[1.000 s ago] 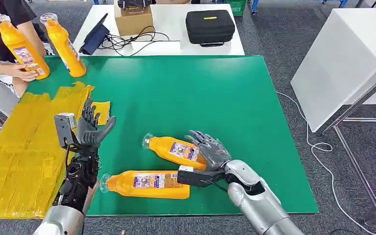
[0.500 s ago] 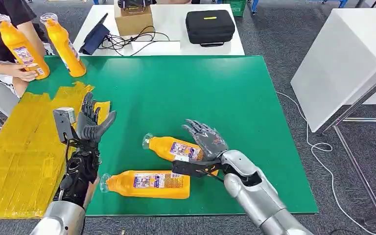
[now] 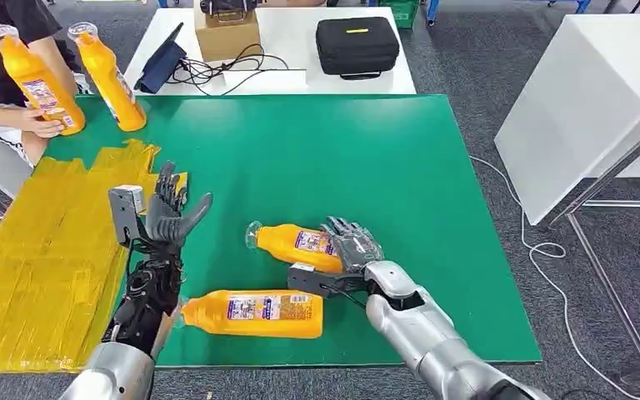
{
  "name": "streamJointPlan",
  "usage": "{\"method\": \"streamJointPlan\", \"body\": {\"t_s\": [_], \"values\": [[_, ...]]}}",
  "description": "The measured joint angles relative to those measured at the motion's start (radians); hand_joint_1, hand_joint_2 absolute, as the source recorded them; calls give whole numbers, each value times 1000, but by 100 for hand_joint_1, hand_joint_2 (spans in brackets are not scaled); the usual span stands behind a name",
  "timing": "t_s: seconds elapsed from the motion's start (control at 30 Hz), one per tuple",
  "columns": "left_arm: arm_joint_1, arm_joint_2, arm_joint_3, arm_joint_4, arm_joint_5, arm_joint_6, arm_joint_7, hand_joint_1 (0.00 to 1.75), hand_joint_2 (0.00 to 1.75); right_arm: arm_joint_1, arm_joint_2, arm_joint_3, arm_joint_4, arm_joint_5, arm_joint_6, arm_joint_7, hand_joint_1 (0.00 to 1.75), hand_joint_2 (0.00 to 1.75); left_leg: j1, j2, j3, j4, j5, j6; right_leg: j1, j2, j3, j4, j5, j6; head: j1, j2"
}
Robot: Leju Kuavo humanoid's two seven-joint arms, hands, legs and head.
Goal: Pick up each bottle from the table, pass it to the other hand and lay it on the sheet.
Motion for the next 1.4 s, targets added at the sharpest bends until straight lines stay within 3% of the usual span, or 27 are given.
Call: {"method": "streamJointPlan", "body": {"t_s": [0.2,0.23,0.27,1.03,1.2,1.4], "values": [[0,0,0,2,3,9,0,0,175,-24,19,0,53,7,9,-3,0,175,0,0,3,0,0,0,0,1,3,0,0,0,0,0],[0,0,0,2,3,10,0,0,175,-26,20,-1,58,7,10,-4,148,175,0,0,4,0,0,0,0,1,4,0,0,0,0,0],[0,0,0,2,4,11,0,0,175,-28,22,-1,63,7,12,-5,175,175,0,1,5,0,0,0,0,1,4,0,0,0,0,0],[0,0,0,11,6,20,0,0,175,-42,35,-17,92,19,13,-7,175,175,0,1,7,0,0,0,1,1,7,0,0,0,0,0],[1,0,1,12,18,22,0,0,175,-30,35,-49,87,-21,-95,-21,175,175,0,1,7,0,0,0,1,1,7,0,0,0,0,0],[50,0,-8,-70,95,-98,20,0,175,24,32,-179,-33,-171,-354,-132,175,175,0,0,4,0,1,0,0,1,4,0,0,0,0,0]]}}
